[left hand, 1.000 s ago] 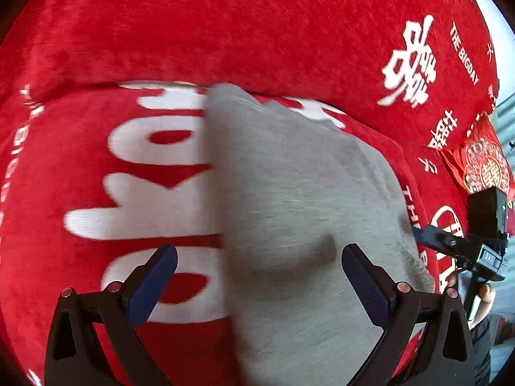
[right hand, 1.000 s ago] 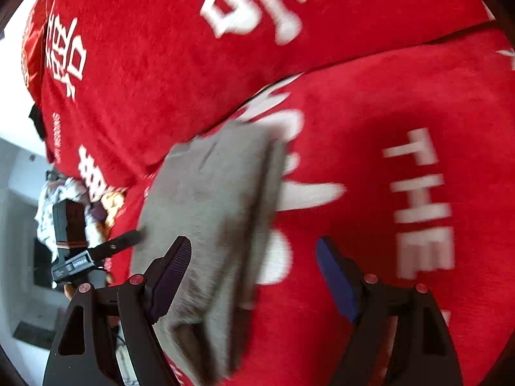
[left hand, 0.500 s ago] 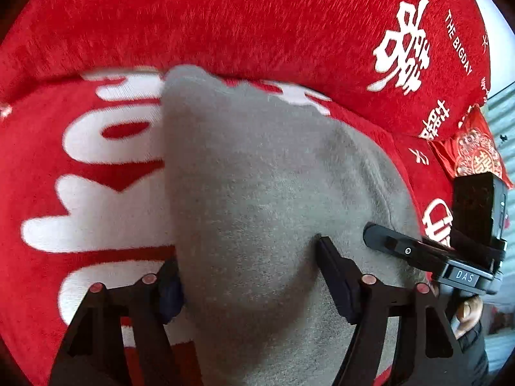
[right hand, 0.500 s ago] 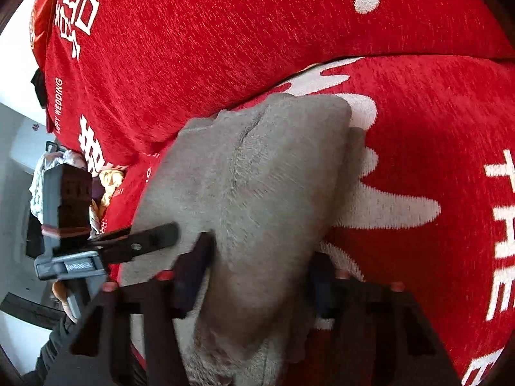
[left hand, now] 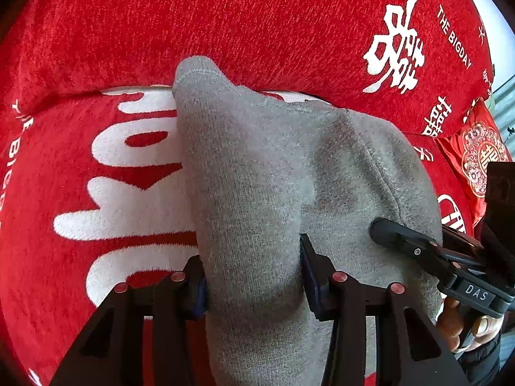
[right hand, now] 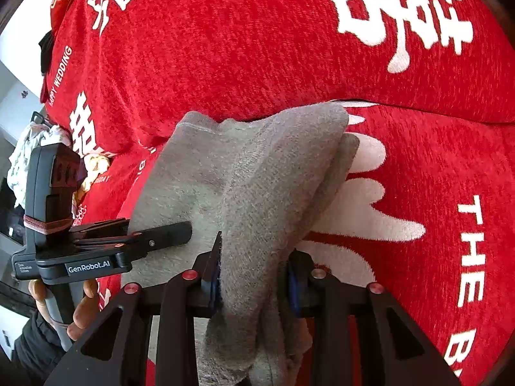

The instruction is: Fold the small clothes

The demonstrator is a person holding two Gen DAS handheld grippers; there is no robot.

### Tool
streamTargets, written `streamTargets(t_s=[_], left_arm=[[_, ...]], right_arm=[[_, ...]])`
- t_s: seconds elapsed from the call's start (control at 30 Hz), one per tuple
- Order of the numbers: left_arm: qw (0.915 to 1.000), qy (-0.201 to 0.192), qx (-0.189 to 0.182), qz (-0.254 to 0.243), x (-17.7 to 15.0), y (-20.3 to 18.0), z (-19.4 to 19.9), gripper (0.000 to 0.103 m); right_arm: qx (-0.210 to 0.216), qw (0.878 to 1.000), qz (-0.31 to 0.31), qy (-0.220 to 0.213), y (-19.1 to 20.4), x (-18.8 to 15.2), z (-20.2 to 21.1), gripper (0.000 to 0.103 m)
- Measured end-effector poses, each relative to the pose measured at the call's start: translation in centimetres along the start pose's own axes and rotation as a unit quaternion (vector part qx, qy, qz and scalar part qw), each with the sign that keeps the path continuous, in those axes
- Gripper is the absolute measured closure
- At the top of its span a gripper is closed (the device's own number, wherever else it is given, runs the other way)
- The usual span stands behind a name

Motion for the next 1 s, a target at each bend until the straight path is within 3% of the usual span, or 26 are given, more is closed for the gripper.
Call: streamTargets(t_s=[0.6, 1.0], left_arm=[[0.9989, -0.011, 0.043, -0.017, -3.3, 0.1, 3.3, 0.056], [0.9985, -0.016, 0.049, -0.019, -6.8, 0.4, 5.6, 0.056]], right_arm=[[-0.035, 0.999, 0.030, 0.002, 5.3, -2.1, 1.2, 0.069], [-0.048, 0.998, 0.044, 0.005, 8.3, -5.2, 2.4, 0.069]])
Point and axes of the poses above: each gripper's, at about its wrist camera, not at the fingertips, and z roughly against the way its jaws point, y to its left, x to its top, the point moved 2 cm from there along -z, roughly the way its jaws point, and after that the axes turned 5 degrees about -z, right-handed, at the moved point
